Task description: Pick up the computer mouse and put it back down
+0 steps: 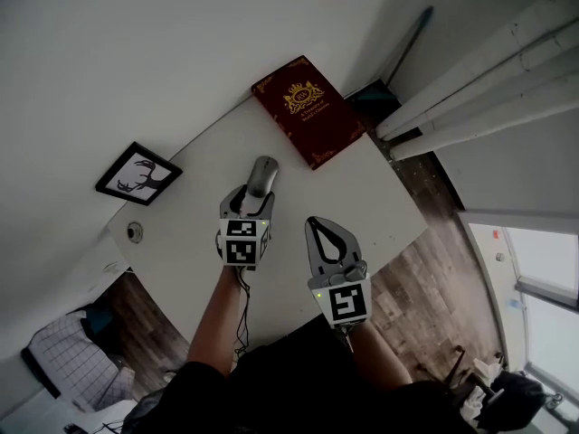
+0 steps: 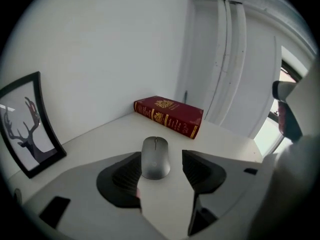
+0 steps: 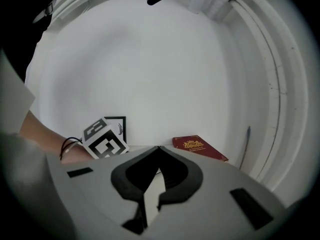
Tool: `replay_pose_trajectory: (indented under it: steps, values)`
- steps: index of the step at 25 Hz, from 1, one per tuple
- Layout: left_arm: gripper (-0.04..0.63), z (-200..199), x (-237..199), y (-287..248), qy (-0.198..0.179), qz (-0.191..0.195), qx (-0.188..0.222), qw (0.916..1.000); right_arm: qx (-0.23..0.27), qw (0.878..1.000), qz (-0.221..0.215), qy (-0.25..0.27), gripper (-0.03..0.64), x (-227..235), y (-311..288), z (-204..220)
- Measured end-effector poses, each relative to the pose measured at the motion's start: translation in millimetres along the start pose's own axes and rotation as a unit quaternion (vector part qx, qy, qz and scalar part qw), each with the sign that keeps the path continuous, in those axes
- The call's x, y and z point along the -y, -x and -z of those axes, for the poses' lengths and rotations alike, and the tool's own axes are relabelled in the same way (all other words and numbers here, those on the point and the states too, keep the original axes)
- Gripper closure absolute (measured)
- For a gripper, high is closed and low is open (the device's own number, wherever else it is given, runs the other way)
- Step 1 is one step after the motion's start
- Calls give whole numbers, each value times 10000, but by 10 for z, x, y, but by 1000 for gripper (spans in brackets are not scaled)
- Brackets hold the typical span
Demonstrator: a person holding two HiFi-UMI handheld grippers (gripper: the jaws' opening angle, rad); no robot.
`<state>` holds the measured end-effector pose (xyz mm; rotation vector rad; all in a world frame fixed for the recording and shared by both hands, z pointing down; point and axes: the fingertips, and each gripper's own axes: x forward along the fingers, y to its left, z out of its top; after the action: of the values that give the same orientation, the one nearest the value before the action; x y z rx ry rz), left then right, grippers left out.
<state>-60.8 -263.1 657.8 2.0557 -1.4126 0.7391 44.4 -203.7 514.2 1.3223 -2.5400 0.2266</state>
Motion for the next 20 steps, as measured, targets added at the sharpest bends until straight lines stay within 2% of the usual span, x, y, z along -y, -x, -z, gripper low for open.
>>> replay_pose_trajectory:
  steps: [4,9,20]
  values:
    - [311,14,-116,-189,112,-34,-208,9997,-57,10000,37,11,598,82,3,48]
    - [249,59,-161,-380,77,66,-560,9984,-145,9998,102,0,598,181,10,84]
    - [247,157,-178,-586,-50,71,-929,9956,-142,9998,157,-43,597,295,-5,138]
